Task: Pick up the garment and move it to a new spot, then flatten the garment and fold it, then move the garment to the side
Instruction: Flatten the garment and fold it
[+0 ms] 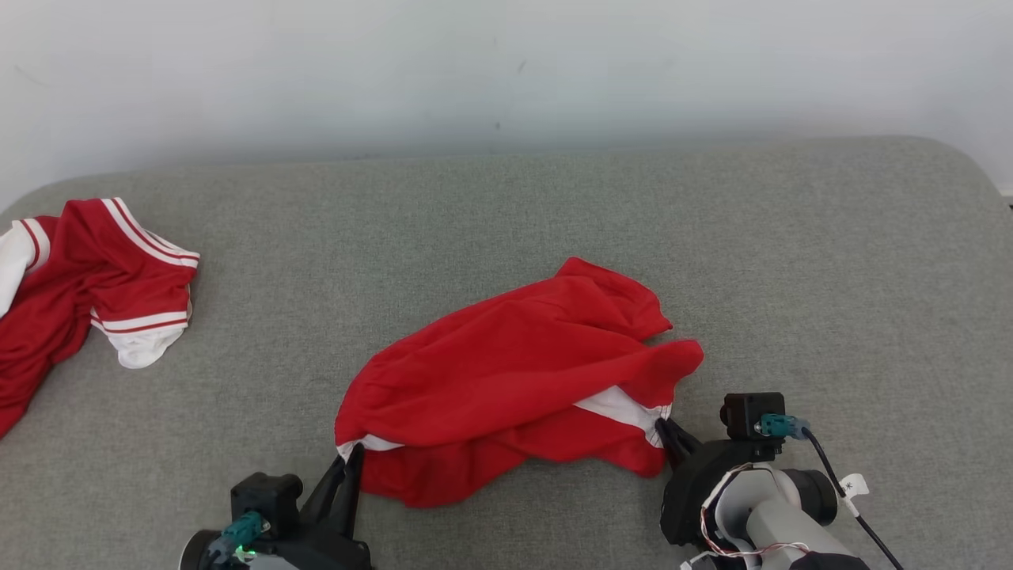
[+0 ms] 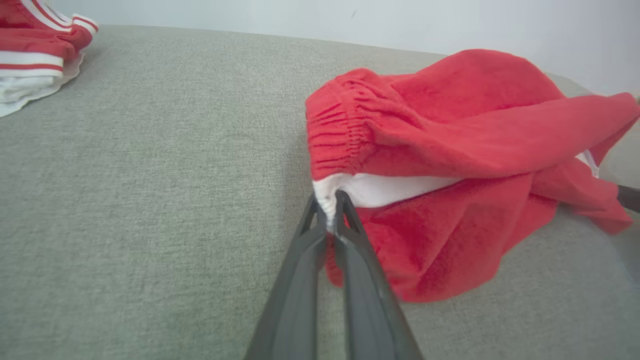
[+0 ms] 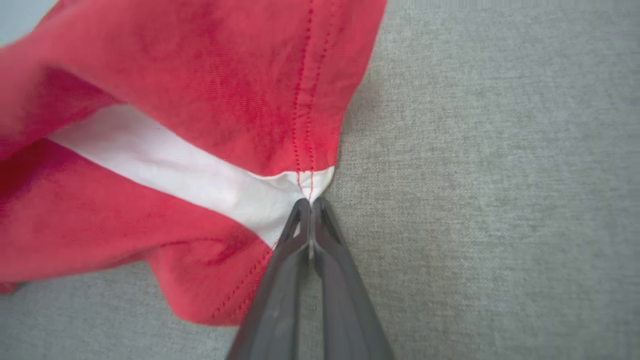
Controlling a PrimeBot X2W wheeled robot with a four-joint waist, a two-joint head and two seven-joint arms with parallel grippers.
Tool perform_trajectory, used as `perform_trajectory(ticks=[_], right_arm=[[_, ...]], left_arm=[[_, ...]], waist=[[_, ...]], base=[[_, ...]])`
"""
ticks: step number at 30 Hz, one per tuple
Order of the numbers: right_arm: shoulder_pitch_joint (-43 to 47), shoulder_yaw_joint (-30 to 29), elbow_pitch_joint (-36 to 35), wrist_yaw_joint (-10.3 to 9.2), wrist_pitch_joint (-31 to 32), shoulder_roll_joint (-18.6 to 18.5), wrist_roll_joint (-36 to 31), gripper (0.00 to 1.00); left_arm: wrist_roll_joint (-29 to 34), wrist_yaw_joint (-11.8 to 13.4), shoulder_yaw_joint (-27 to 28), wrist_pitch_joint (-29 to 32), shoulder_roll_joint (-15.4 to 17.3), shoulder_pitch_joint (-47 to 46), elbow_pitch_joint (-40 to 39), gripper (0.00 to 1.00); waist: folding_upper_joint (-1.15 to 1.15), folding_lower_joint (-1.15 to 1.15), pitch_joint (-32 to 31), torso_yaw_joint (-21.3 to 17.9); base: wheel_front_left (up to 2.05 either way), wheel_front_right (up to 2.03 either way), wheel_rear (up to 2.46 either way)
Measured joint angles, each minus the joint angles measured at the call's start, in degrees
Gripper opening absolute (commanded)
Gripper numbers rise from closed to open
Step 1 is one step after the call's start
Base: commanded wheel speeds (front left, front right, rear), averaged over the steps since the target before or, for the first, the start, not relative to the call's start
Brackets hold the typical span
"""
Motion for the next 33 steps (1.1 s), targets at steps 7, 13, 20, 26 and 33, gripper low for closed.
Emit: perform_trajectory(ticks=[7,13,20,26,33], right_arm=[[-0.80,0.37,-3.69,0.00,-5.13,0.01,2.20,0.00],[-1.87,-1.31,-9.22,0.00,-7.89,0.04,2.45,0.00],[-2.09,-5.06,-16.30,0.00,-8.43,0.04,-0.74,0.00],[-1.70,-9.46,-26.07,0.00,-5.00,-0.53,-5.49,0.00],[-4.49,-11.54,-36.34,0.00,3.43,-2.80,-7.77,0.00]], left_arm=[[-3.41,-0.20,-0.22,-0.10,0.08,-0.01,-5.48,0.00],[-7.87,-0.36,-1.51,0.11,0.26,-0.13,-12.30,0.00],[-14.06,-0.36,-3.32,3.24,0.33,-2.45,-18.82,0.00],[-18.58,-0.36,-4.31,5.91,0.48,-6.59,-22.63,0.00],[-20.74,-0.36,-5.16,9.29,1.76,-14.50,-22.99,0.00]], waist=[[0.00,0.00,-1.65,-0.40],[0.00,0.00,-3.46,-0.85],[0.00,0.00,-5.21,-1.60],[0.00,0.00,-5.93,-2.89],[0.00,0.00,-4.57,-4.73]], base=[[0.00,0.00,0.00],[0.00,0.00,0.00],[0.00,0.00,0.00],[0.00,0.00,0.00],[0.00,0.00,0.00]])
